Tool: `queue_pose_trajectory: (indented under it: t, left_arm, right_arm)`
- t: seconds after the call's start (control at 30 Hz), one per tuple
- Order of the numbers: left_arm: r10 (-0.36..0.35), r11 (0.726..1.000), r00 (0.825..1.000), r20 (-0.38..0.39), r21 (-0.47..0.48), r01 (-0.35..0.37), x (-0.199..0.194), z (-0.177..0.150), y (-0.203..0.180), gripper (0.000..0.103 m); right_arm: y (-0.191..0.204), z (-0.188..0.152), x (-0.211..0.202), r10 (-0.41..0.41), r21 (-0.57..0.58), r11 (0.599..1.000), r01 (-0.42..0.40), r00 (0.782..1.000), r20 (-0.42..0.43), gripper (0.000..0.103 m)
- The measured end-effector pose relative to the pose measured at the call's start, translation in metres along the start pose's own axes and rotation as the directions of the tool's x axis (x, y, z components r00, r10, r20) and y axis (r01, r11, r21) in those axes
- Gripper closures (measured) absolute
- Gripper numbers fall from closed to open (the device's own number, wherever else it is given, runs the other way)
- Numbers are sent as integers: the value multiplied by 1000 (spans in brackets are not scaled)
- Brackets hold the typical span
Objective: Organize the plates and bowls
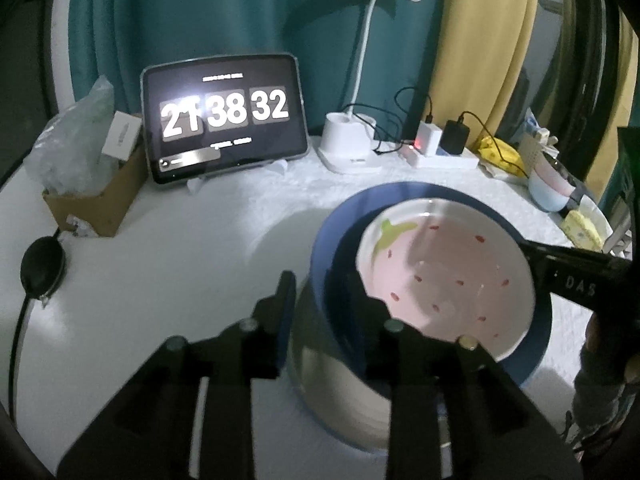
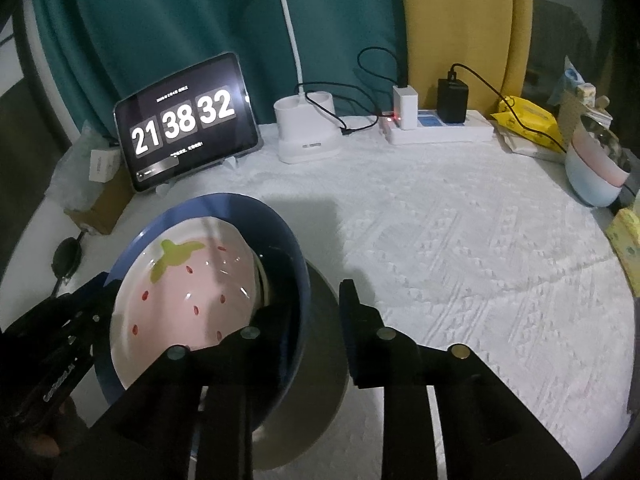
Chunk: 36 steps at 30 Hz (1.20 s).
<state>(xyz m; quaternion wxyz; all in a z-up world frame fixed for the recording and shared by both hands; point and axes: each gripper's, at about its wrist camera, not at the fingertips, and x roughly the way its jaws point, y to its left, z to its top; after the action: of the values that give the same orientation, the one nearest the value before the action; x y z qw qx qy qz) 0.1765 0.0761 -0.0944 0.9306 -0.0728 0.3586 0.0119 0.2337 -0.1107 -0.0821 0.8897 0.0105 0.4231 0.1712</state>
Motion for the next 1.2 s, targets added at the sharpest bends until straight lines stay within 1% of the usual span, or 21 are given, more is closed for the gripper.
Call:
queue_pose_trajectory:
  t: [0.07,0.3,0.4,0.5,0.53,0.57,0.67,0.93,1.0,1.07,1.2]
  left_arm:
    - [7,1000,1000,3,-7,-7,-3,-1,1,67]
    - [19,1000,1000,23,-15,-19,-15,-4,-1,64]
    - [13,1000,999,32,-14,-12,-21,-6,-3,59]
    - [4,1000,999,38,-7,-4,-27,-8,-8,52]
    - [2,1000,999,42,-5,-1,-30,-10,-10,48]
    - [-4,1000,999,46,-5,4,-32,-11,-11,43]
    - [-21,1000,998,57,-5,22,-42,-14,-16,39]
    - [-38,999,995,88,11,37,-64,-21,-28,35]
    - [-40,999,995,92,16,38,-67,-22,-32,31]
    - [-42,999,994,99,23,39,-71,-24,-35,22]
    - [-41,998,992,119,44,36,-80,-26,-43,18]
  right_arm:
    - [-1,-2,-2,-5,0,1000,5,1000,2,75]
    - [-3,-7,-13,-12,-8,1000,12,1000,21,71]
    - [-3,-10,-20,-15,-9,1000,15,999,33,70]
    - [-5,-13,-27,-12,-5,1000,13,999,42,67]
    - [-5,-14,-29,-12,-6,1000,13,999,45,67]
    - [-5,-16,-32,-12,-7,1000,12,999,49,67]
    - [-5,-20,-39,-10,-11,1000,10,998,58,66]
    - [-9,-30,-59,-22,-10,1000,23,996,88,66]
    - [-10,-33,-64,-25,-8,1000,26,995,94,66]
    - [-13,-35,-70,-30,-5,1000,30,994,103,66]
    - [-15,-40,-80,-38,-3,999,39,992,121,66]
